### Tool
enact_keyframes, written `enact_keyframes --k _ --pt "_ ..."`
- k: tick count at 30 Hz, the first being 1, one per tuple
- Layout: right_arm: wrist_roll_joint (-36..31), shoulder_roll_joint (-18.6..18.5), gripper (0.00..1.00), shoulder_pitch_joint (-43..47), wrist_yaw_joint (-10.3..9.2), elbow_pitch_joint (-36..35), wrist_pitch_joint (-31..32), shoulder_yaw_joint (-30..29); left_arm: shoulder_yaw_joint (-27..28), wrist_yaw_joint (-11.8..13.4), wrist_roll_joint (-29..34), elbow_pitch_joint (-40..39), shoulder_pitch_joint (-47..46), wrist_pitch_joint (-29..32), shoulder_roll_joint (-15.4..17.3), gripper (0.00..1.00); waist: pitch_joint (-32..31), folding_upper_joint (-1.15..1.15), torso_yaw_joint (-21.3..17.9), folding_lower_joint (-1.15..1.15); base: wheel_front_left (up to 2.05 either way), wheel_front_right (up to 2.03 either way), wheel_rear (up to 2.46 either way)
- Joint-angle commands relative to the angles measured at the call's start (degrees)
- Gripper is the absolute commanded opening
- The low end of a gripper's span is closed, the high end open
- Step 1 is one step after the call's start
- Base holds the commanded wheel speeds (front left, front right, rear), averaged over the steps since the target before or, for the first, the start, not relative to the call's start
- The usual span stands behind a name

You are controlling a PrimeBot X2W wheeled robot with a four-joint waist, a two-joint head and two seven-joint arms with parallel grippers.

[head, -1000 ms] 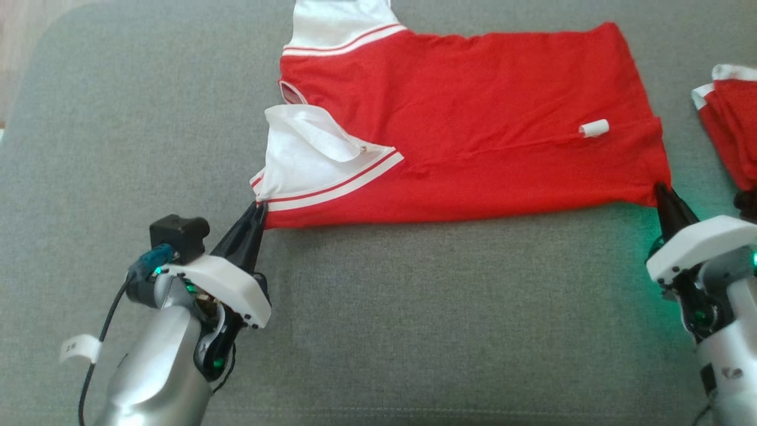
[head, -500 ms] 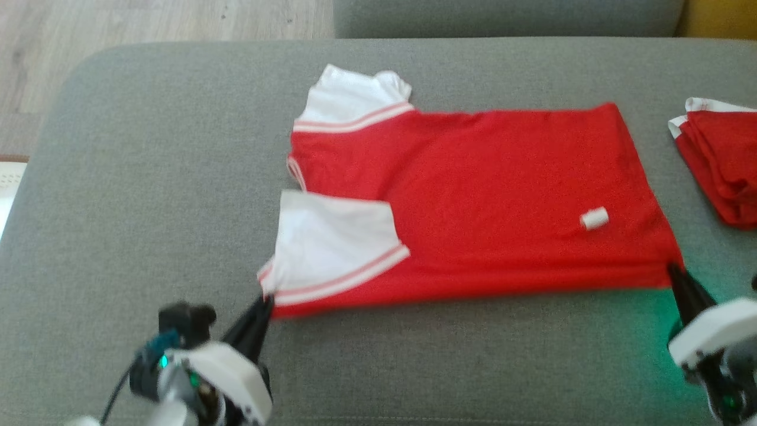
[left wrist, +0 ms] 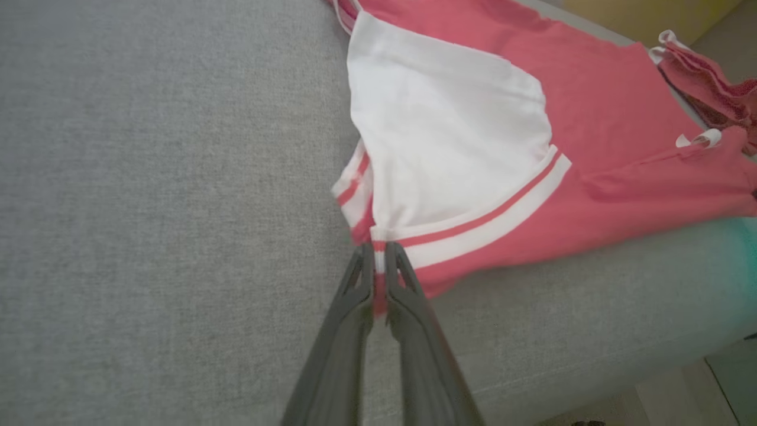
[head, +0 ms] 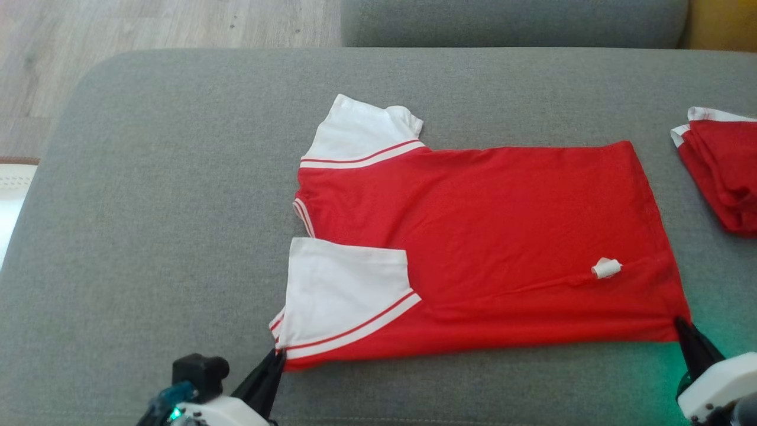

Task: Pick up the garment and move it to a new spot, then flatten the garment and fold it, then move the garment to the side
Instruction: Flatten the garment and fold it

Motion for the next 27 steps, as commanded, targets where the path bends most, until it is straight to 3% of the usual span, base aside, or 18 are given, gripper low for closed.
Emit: enact_keyframes --k 1,2,3,4,5,6,7,8,19,21,23,27 --pt "-0.6 -1.2 0.13 0.3 -0.05 -2.2 0.2 -0.1 1.6 -0.2 0.8 -0.5 -3.0 -0.6 0.9 0.00 0.1 0.00 0.0 0.00 0.00 0.00 0.00" --pt "-0.7 -0.9 0.18 0.7 -0.05 -2.5 0.7 -0.1 1.3 -0.3 1.0 0.1 -3.5 -0.7 0.8 0.00 0.1 0.00 0.0 0.00 0.00 0.00 0.00" --pt "-0.8 -0.8 0.44 0.9 -0.05 -2.9 1.0 -0.3 1.1 -0.3 1.1 0.6 -3.8 -0.9 0.6 0.00 0.1 0.00 0.0 0.00 0.00 0.00 0.00" --pt "-0.9 -0.7 0.91 1.2 -0.05 -3.3 1.3 -0.5 0.9 -0.4 1.3 1.1 -4.2 -0.9 0.6 0.02 0.2 0.00 -0.1 0.00 0.00 0.00 0.00" --pt "-1.0 -0.5 1.00 1.4 -0.05 -3.7 1.3 -0.8 0.7 -0.4 1.5 1.6 -4.4 -0.9 0.6 0.11 0.3 0.00 -0.1 0.00 0.00 0.00 0.00" --pt "-0.8 -0.4 1.00 1.7 -0.05 -4.2 1.3 -1.2 0.7 -0.2 1.7 2.0 -4.7 -0.9 0.6 0.29 0.3 0.00 -0.2 0.00 0.00 0.00 0.00" --pt "-1.0 -0.4 1.00 1.9 -0.05 -4.7 1.1 -1.7 0.6 0.1 1.9 2.4 -4.9 -0.8 0.7 0.75 0.4 0.00 -0.3 0.00 0.00 0.00 0.00" --pt "-1.2 -0.6 1.00 2.2 -0.05 -5.2 0.9 -2.2 0.7 0.4 2.2 2.5 -5.2 -1.0 0.8 1.00 0.4 0.00 -0.3 0.00 0.00 0.00 0.00" --pt "-5.0 0.5 1.00 2.6 -0.05 -12.4 -6.2 -5.5 3.4 1.3 3.0 -2.8 -11.7 -0.4 3.8 1.00 2.2 0.00 -0.5 0.00 0.00 0.00 0.00" --pt "-6.3 1.2 1.00 1.6 -0.05 -13.7 -7.5 -5.1 3.9 0.4 3.8 -4.1 -16.2 1.2 5.5 1.00 3.7 0.00 -0.8 0.00 0.00 0.00 0.00" --pt "-7.6 2.1 1.00 -0.5 -0.05 -15.6 -8.2 -4.5 4.7 -2.2 3.7 -4.9 -25.5 4.7 7.3 1.00 6.8 0.00 -1.5 0.00 0.00 0.00 0.00" --pt "-8.6 2.5 1.00 -3.3 -0.05 -18.4 -8.3 -3.3 4.5 -5.3 3.6 -1.5 -40.0 9.2 9.2 1.00 11.1 0.00 -3.2 0.00 0.00 0.00 0.00"
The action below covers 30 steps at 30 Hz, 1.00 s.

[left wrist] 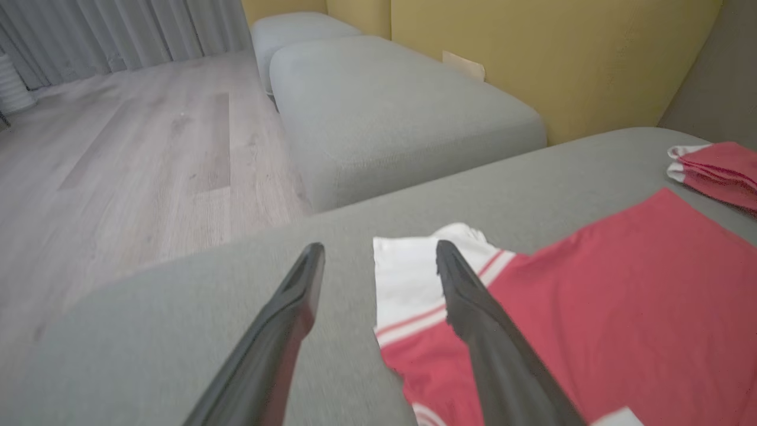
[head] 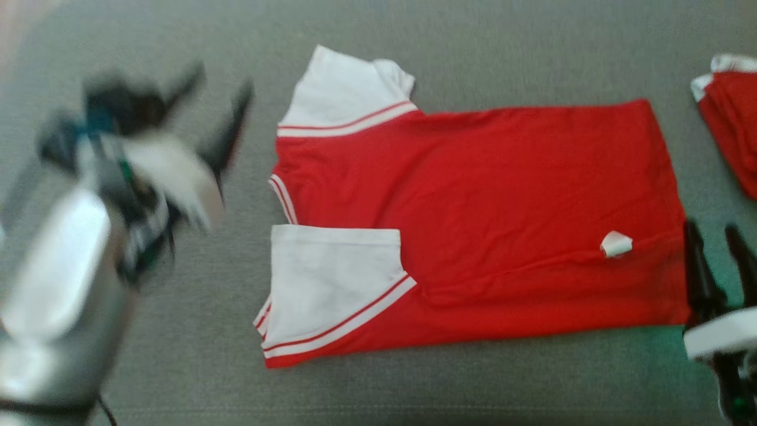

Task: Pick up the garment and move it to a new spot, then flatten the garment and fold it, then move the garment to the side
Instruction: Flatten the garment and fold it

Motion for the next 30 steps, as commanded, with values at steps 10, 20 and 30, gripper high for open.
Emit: enact_keyframes --k 10,20,30 --pt "-1.6 0.3 1.00 -6.4 -0.05 -6.6 -0.9 3.0 -8.4 -1.8 -4.7 17.4 -28.4 8.9 1.7 1.00 11.8 0.00 -7.2 0.00 0.00 0.00 0.00" --pt "-1.8 2.2 1.00 -8.6 -0.05 -7.7 -1.7 4.7 -18.7 -1.9 -12.9 31.4 -37.9 14.1 5.1 1.00 17.3 0.00 -10.6 0.00 0.00 0.00 0.00" --pt "-1.7 2.7 1.00 -9.6 -0.05 -6.8 -2.5 5.0 -23.5 -1.9 -16.1 37.0 -40.9 11.0 6.7 1.00 18.5 0.00 -11.4 0.00 0.00 0.00 0.00"
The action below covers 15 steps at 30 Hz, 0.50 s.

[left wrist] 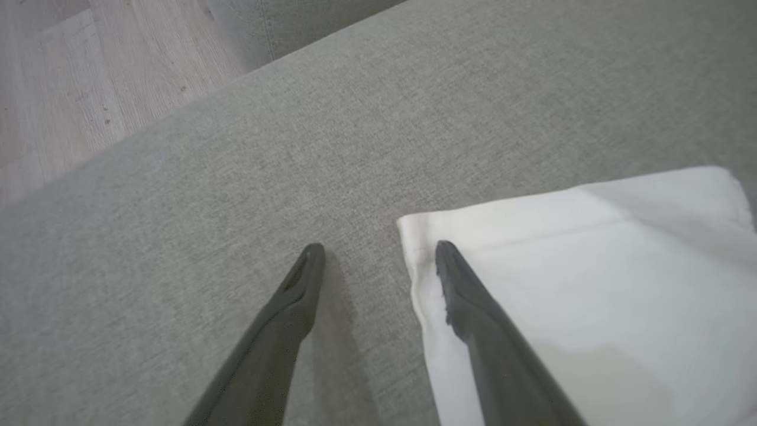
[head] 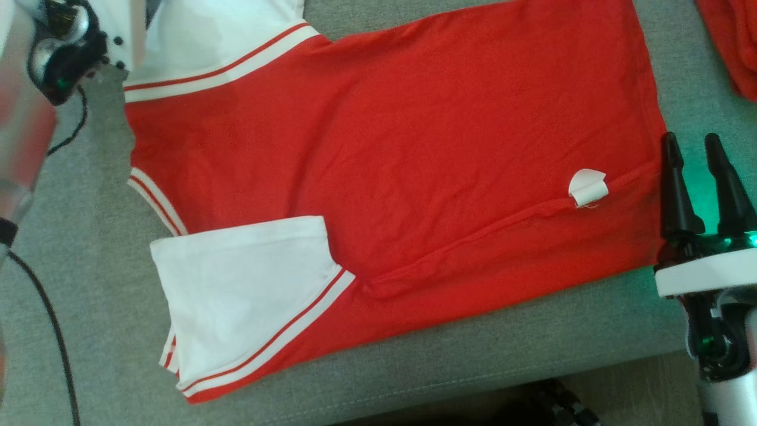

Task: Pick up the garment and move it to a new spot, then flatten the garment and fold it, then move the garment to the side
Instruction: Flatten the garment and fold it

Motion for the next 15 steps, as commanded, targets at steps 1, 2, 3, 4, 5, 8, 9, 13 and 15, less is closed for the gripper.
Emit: enact_keyframes --k 1,2,3,4,5,8,9,13,15 --pt "-0.2 -0.4 1.00 -0.3 -0.05 -1.5 -0.5 1.0 1.2 0.1 -0.3 -0.4 -2.9 -0.5 3.1 1.00 0.2 0.00 -0.2 0.00 0.00 0.00 0.00" --pt "-0.2 -0.4 1.00 -0.4 -0.05 -1.4 -0.5 1.2 0.8 0.1 -0.5 -0.1 -3.2 -0.8 3.3 1.00 0.3 0.00 -0.4 0.00 0.00 0.00 0.00" --pt "-0.2 -0.4 1.00 -0.6 -0.05 -1.3 -0.6 1.3 0.5 0.1 -0.9 0.3 -3.5 -1.0 3.4 1.00 0.4 0.00 -0.5 0.00 0.00 0.00 0.00" --pt "-0.2 -0.4 1.00 -0.7 -0.05 -1.3 -0.6 1.4 0.2 0.1 -1.3 0.7 -3.7 -1.1 3.4 1.00 0.5 0.00 -0.7 0.00 0.00 0.00 0.00" --pt "-0.2 -0.4 1.00 -0.8 -0.05 -1.3 -0.7 1.5 -0.1 0.1 -1.7 1.1 -3.9 -1.3 3.5 1.00 0.6 0.00 -0.9 0.00 0.00 0.00 0.00" --pt "0.0 -0.5 1.00 -0.7 -0.05 -1.2 -0.9 1.1 -0.9 0.1 -3.3 2.0 -4.2 -1.4 3.5 1.00 0.6 0.00 -1.2 0.00 0.00 0.00 0.00" --pt "0.1 -0.6 1.00 -0.6 -0.05 -1.1 -1.0 0.9 -1.3 0.1 -3.8 2.2 -4.3 -1.1 3.5 1.00 0.6 0.00 -1.3 0.00 0.00 0.00 0.00" --pt "0.3 -0.9 1.00 -0.3 -0.05 -1.0 -1.0 0.4 -3.5 0.1 -5.7 2.0 -4.4 -0.1 4.1 0.93 0.5 0.00 -1.5 0.00 0.00 0.00 0.00" --pt "0.3 -0.9 1.00 -0.3 -0.05 -1.0 -1.0 0.4 -4.8 0.1 -6.8 1.5 -4.4 0.7 4.5 0.81 0.5 0.00 -1.7 0.00 0.00 0.00 0.00"
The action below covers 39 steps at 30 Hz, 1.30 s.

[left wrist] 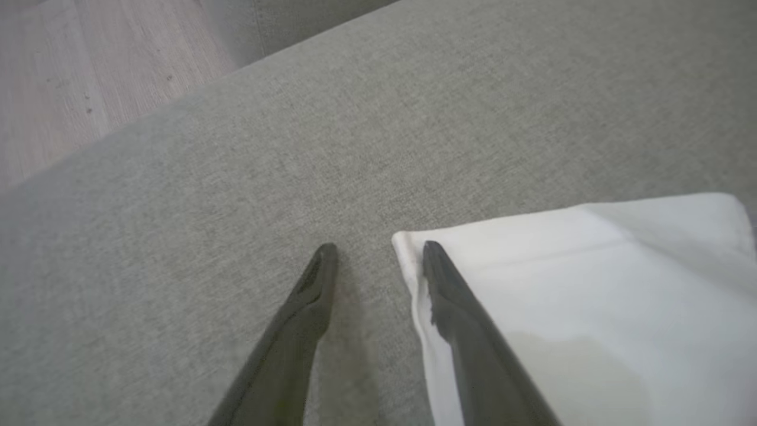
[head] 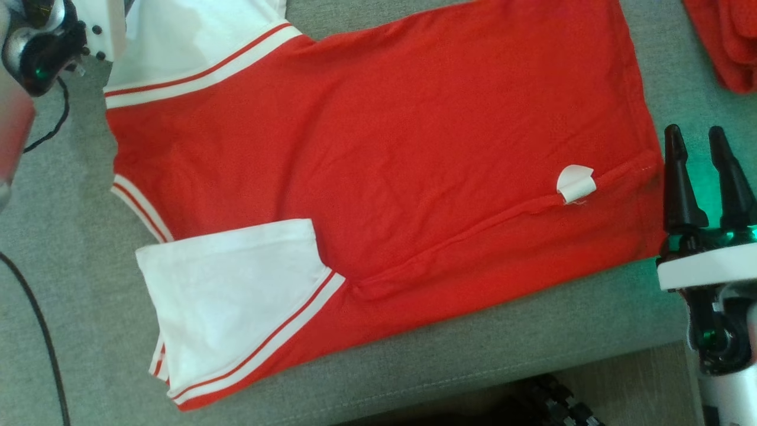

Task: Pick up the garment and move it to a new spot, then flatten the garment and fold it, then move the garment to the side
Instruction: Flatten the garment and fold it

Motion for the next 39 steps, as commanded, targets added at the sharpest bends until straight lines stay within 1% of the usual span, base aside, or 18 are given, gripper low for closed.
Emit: enact_keyframes --k 1,2,4,5,6,7,10,15,17,21,25,30,31,34,39 --pt "0.1 -1.0 1.00 0.8 -0.05 -1.5 -0.5 0.6 0.3 0.1 -0.5 -0.7 -1.6 1.0 2.8 0.65 0.0 0.00 -0.1 0.00 0.00 0.00 0.00" --pt "0.1 -1.0 1.00 0.7 -0.05 -1.5 -0.5 0.7 -0.3 0.1 -1.1 -1.0 -1.7 1.4 3.1 0.55 0.0 0.00 -0.2 0.00 0.00 0.00 0.00" --pt "0.1 -0.9 1.00 0.6 -0.05 -1.4 -0.4 0.9 -1.4 0.1 -2.0 -1.3 -1.9 2.1 3.5 0.41 0.0 0.00 -0.4 0.00 0.00 0.00 0.00" --pt "0.1 -0.8 1.00 0.5 -0.05 -1.4 -0.4 1.0 -1.9 0.1 -2.3 -1.5 -2.0 2.2 3.7 0.31 0.0 0.00 -0.5 0.00 0.00 0.00 0.00" --pt "0.1 -0.8 1.00 0.5 -0.05 -1.3 -0.4 1.1 -2.4 0.1 -2.7 -1.6 -2.0 2.2 3.9 0.08 -0.1 0.00 -0.6 0.00 0.00 0.00 0.00" --pt "0.2 -0.8 1.00 0.4 -0.05 -1.3 -0.4 1.2 -2.8 0.1 -3.0 -1.7 -2.1 2.2 4.1 0.00 -0.2 0.00 -0.6 0.00 0.00 0.00 0.00" --pt "0.2 -1.1 1.00 0.4 -0.05 -1.4 -0.3 1.3 -4.2 0.1 -4.0 -2.0 -2.2 2.2 4.5 0.00 -0.7 0.00 -0.8 0.00 0.00 0.00 0.00" --pt "-1.9 -2.5 1.00 -1.6 -0.05 -1.6 1.5 2.2 -6.6 0.1 -4.5 -3.5 -2.1 -1.3 5.2 0.00 -3.1 0.00 -0.4 0.00 0.00 0.00 0.00" --pt "-3.1 -2.7 1.00 -3.9 -0.05 -1.3 3.4 2.8 -7.5 0.1 -4.8 -4.1 -1.9 -2.9 5.2 0.00 -4.6 0.00 0.1 0.00 0.00 0.00 0.00" --pt "-6.6 -4.7 1.00 -10.3 -0.05 0.3 10.3 4.9 -10.0 0.1 -5.4 -6.1 -1.6 -4.8 4.5 0.00 -7.2 0.00 1.8 0.00 0.00 0.00 0.00" --pt "-12.1 -6.3 1.00 -18.4 -0.05 5.9 17.2 5.2 -12.4 0.1 -5.7 -9.2 -2.1 -6.4 4.3 0.00 -9.1 0.00 3.6 0.00 0.00 0.00 0.00" --pt "-16.7 -7.4 1.00 -26.4 -0.05 14.9 23.1 5.9 -15.2 0.1 -5.7 -13.8 -3.2 -7.8 4.9 0.00 -9.3 0.00 6.1 0.00 0.00 0.00 0.00" --pt "-16.7 -7.4 1.00 -26.4 -0.05 14.9 23.1 5.9 -15.2 0.1 -5.7 -13.8 -3.2 -7.8 4.9 0.00 -9.3 0.00 6.1 0.00 0.00 0.00 0.00" --pt "-18.6 -8.4 1.00 -29.8 -0.05 20.1 23.9 6.8 -16.1 0.1 -5.8 -16.5 -3.9 -8.1 5.7 0.00 -8.5 0.00 7.1 0.00 0.00 0.00 0.00" --pt "-20.5 -9.2 1.00 -34.2 -0.05 27.6 24.6 8.5 -17.0 0.1 -5.7 -19.9 -4.4 -8.1 7.2 0.00 -7.3 0.00 8.0 0.00 0.00 0.00 0.00"
